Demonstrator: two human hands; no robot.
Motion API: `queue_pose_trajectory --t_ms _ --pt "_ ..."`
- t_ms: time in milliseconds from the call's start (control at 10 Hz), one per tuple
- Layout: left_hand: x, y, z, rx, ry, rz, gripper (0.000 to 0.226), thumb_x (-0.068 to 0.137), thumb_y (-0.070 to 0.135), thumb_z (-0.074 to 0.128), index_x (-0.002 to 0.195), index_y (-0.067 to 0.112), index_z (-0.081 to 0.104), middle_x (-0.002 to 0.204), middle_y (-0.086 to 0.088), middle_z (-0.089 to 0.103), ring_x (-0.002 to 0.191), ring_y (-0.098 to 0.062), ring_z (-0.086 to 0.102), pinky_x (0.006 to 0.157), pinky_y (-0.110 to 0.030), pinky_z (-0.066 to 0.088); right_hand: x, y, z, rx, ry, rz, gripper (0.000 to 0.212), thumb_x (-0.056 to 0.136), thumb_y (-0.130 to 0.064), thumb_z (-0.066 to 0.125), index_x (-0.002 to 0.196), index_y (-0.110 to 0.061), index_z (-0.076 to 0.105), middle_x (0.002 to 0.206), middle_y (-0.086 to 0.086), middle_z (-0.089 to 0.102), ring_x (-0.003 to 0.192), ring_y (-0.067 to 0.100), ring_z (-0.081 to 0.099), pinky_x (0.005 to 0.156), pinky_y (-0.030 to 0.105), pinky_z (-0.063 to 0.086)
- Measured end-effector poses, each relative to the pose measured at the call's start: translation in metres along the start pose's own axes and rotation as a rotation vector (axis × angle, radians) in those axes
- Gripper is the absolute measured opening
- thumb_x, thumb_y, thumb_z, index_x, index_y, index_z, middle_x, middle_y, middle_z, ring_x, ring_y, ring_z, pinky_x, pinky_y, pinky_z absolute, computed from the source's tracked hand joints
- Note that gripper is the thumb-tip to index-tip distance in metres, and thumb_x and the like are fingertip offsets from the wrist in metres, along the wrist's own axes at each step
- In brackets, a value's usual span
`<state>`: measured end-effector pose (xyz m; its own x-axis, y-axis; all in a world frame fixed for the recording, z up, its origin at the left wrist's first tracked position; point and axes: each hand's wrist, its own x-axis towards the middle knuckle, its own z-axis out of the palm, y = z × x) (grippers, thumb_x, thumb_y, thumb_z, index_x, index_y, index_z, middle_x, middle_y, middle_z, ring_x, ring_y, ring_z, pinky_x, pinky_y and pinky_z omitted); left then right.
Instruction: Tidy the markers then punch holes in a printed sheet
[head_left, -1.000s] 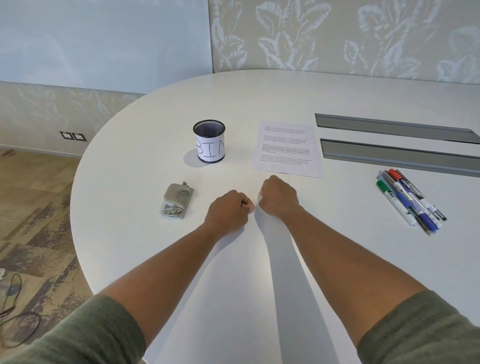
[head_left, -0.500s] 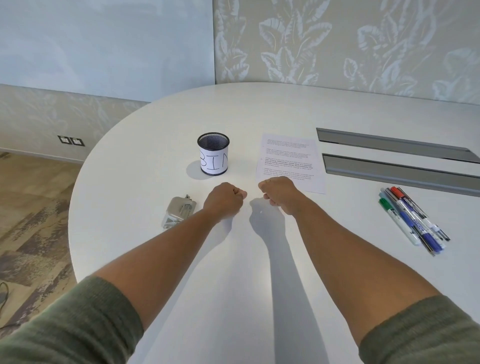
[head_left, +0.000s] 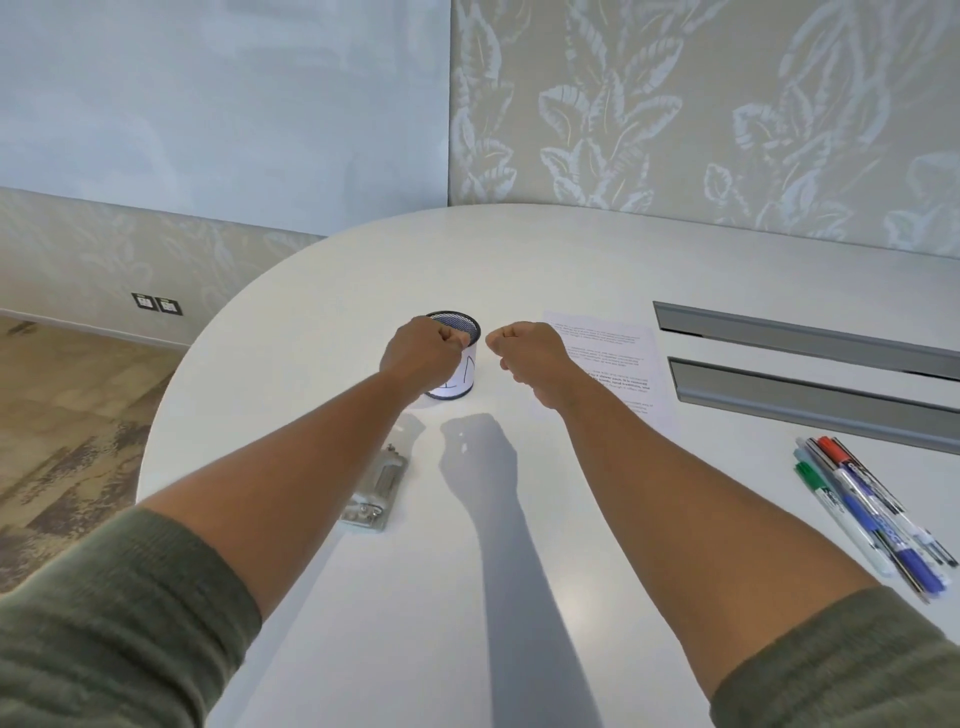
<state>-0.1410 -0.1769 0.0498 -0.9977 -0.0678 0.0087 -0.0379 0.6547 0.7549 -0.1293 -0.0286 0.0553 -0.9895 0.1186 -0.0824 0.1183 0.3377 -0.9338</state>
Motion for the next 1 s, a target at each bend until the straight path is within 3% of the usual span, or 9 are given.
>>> queue_pose_trajectory --t_ms 100,200,300,500,600,700,800,900,1000 --pt "0.03 -0.005 -0.013 0.045 0.027 0.006 0.043 0.09 0.032 0.06 0.054 0.017 0.042 0.052 0.003 0.041 0.052 -0.02 0.037 0.05 -0.025 0.027 0.025 -0.011 0.013 -0.088 0.022 -0.047 0.02 0.088 -0.012 0.057 0.084 0.006 0.066 0.07 0.003 0.053 0.068 0.02 0.041 0.051 0.025 0.031" --pt "0.036 -0.008 -0.016 0.089 0.029 0.043 0.029 0.088 0.036 0.065 0.07 0.014 0.068 0.061 0.002 0.054 0.057 -0.022 0.043 0.053 -0.024 0.033 0.031 -0.014 0.02 -0.199 0.015 -0.089 0.021 0.088 -0.013 0.056 0.086 0.005 0.068 0.068 0.004 0.052 0.057 0.019 0.039 0.049 0.023 0.031" --pt "0.041 -0.01 -0.017 0.128 0.029 0.06 0.016 0.083 0.038 0.071 0.079 0.024 0.076 0.062 0.01 0.063 0.055 -0.017 0.053 0.05 -0.02 0.036 0.037 -0.013 0.023 -0.323 0.008 -0.091 0.019 0.087 -0.014 0.056 0.07 -0.009 0.062 0.067 0.004 0.051 0.058 0.021 0.04 0.053 0.028 0.034" --pt "0.043 -0.006 -0.018 0.173 -0.006 0.059 0.012 0.087 0.035 0.069 0.09 0.029 0.079 0.061 0.011 0.058 0.052 -0.011 0.048 0.046 -0.021 0.032 0.043 -0.009 0.022 -0.392 0.005 -0.096 0.023 0.086 -0.014 0.058 0.093 0.004 0.071 0.074 0.006 0.054 0.064 0.022 0.041 0.059 0.031 0.036" --pt "0.042 -0.008 -0.018 0.2 0.017 0.054 0.011 0.085 0.037 0.07 0.087 0.029 0.078 0.067 0.01 0.064 0.054 -0.011 0.052 0.048 -0.02 0.034 0.04 -0.01 0.021 -0.39 0.059 -0.123 0.014 0.077 -0.015 0.065 0.081 -0.005 0.074 0.068 0.001 0.059 0.056 0.019 0.045 0.056 0.029 0.041" --pt "0.041 -0.009 -0.016 0.17 0.057 0.03 0.011 0.077 0.038 0.074 0.077 0.028 0.077 0.057 0.016 0.06 0.051 -0.007 0.052 0.048 -0.02 0.034 0.041 -0.008 0.02 -0.406 0.041 -0.15 0.015 0.078 -0.01 0.06 0.079 -0.013 0.075 0.073 -0.002 0.065 0.052 0.017 0.048 0.055 0.029 0.043" --pt "0.037 -0.005 -0.015 0.182 0.059 0.02 0.01 0.077 0.031 0.069 0.078 0.024 0.076 0.061 0.011 0.064 0.051 -0.013 0.053 0.048 -0.02 0.036 0.039 -0.008 0.018 -0.4 0.013 -0.179 0.028 0.088 -0.009 0.054 0.099 -0.021 0.076 0.104 -0.005 0.069 0.073 0.018 0.06 0.065 0.031 0.052" --pt "0.03 0.001 -0.013 0.2 0.054 0.046 0.022 0.079 0.019 0.058 0.086 0.022 0.078 0.083 0.004 0.075 0.067 -0.022 0.064 0.055 -0.023 0.044 0.035 -0.005 0.016 -0.392 0.072 -0.224 0.031 0.092 -0.014 0.052 0.114 -0.023 0.073 0.122 -0.006 0.067 0.106 0.016 0.063 0.086 0.037 0.057" --pt "0.026 0.003 -0.008 0.153 0.102 0.032 0.022 0.08 0.023 0.057 0.088 0.028 0.077 0.089 0.012 0.073 0.082 -0.019 0.068 0.06 -0.024 0.047 0.029 -0.003 0.013 -0.358 0.145 -0.239 0.029 0.091 -0.018 0.055 0.115 -0.021 0.071 0.12 -0.005 0.068 0.108 0.016 0.062 0.092 0.036 0.053"
